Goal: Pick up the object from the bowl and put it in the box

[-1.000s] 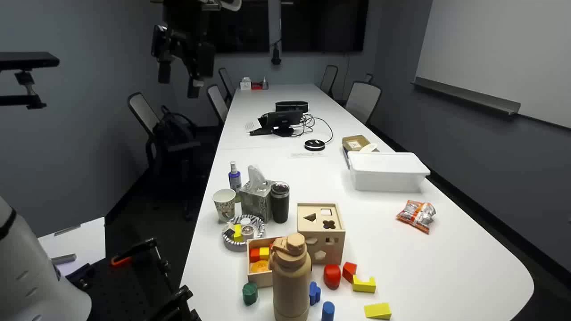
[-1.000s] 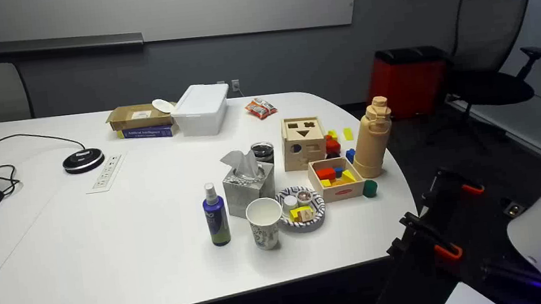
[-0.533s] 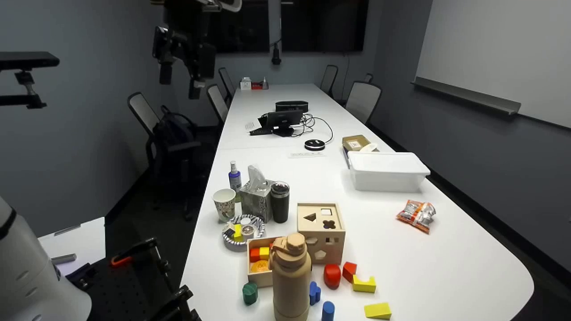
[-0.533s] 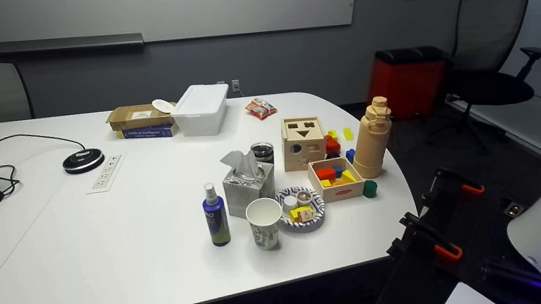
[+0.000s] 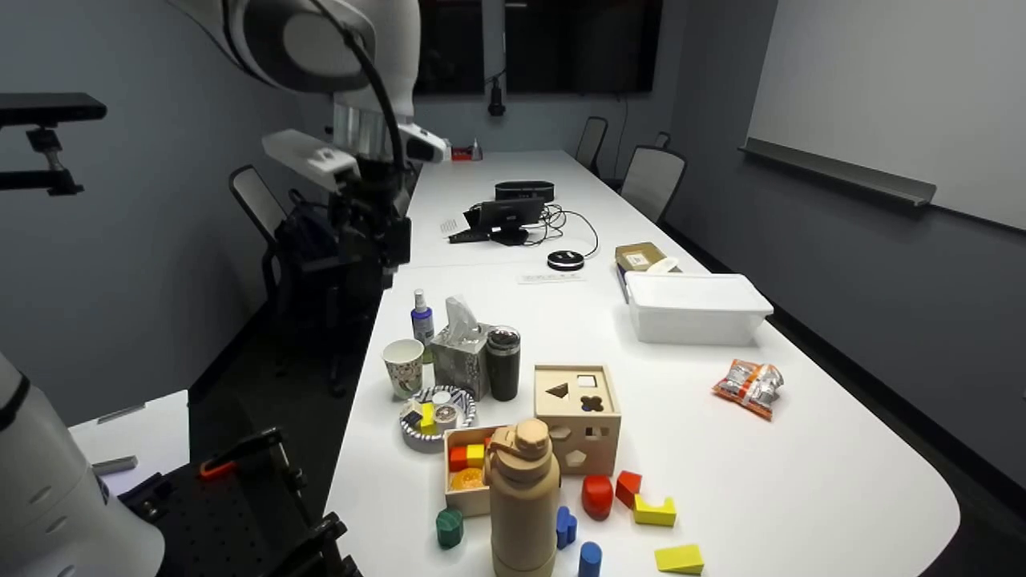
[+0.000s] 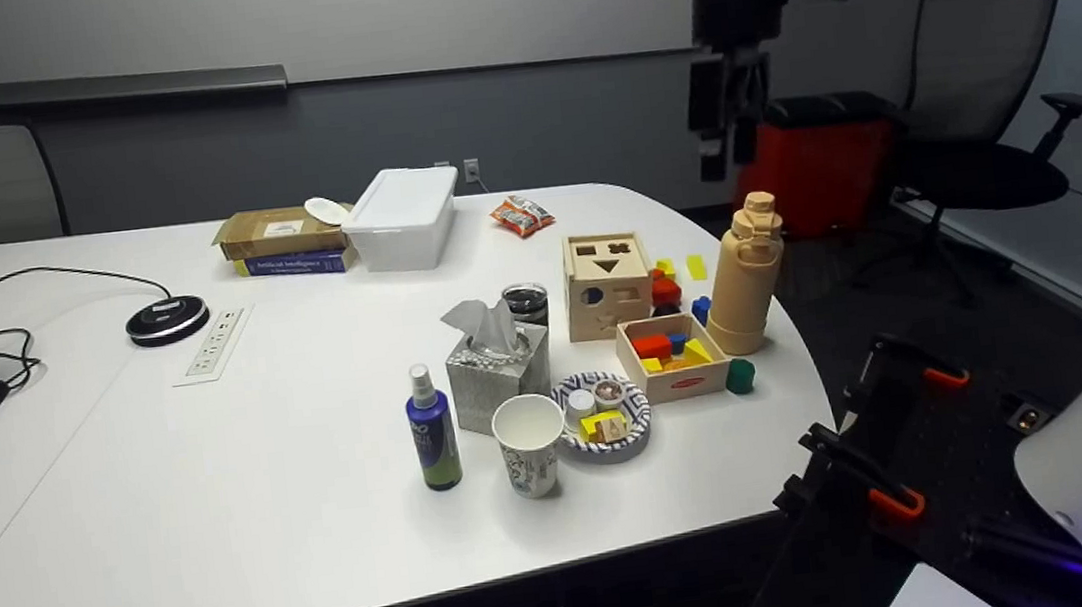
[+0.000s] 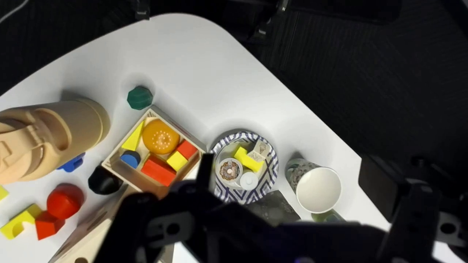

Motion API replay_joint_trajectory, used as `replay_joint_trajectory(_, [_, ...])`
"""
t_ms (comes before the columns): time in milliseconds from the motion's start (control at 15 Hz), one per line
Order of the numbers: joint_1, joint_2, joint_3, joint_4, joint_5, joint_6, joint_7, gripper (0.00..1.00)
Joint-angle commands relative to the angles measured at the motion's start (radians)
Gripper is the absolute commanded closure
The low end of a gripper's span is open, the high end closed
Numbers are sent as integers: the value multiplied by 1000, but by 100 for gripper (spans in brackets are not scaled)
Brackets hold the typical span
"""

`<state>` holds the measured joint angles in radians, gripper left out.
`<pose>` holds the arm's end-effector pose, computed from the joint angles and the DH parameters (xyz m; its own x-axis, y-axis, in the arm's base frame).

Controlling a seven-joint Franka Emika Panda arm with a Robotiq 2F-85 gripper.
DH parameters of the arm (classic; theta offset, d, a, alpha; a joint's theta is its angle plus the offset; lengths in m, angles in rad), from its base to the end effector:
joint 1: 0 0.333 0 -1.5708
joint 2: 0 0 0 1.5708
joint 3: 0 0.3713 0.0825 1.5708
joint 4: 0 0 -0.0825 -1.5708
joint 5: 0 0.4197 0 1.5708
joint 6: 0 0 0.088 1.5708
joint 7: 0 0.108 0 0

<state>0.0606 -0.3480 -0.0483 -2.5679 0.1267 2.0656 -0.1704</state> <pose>0.4057 0.0118 0.4022 0.9826 0.1263 -0.1359 0.1068 -0.9841 -0.1421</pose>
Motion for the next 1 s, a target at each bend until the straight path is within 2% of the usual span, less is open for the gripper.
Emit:
replay_joint_trajectory(0, [-5,162,27,-70,14,250,40,0])
replay_joint_trajectory(200, [0,334,39,-72,17,426,39,0])
replay_joint_trajectory(400, [3,504,66,-23,22,550,49,0])
replay_joint_trajectory(667, [5,706,112,99,4,618,99,0])
replay_joint_trajectory(933, [34,866,112,227,-27,633,196,0])
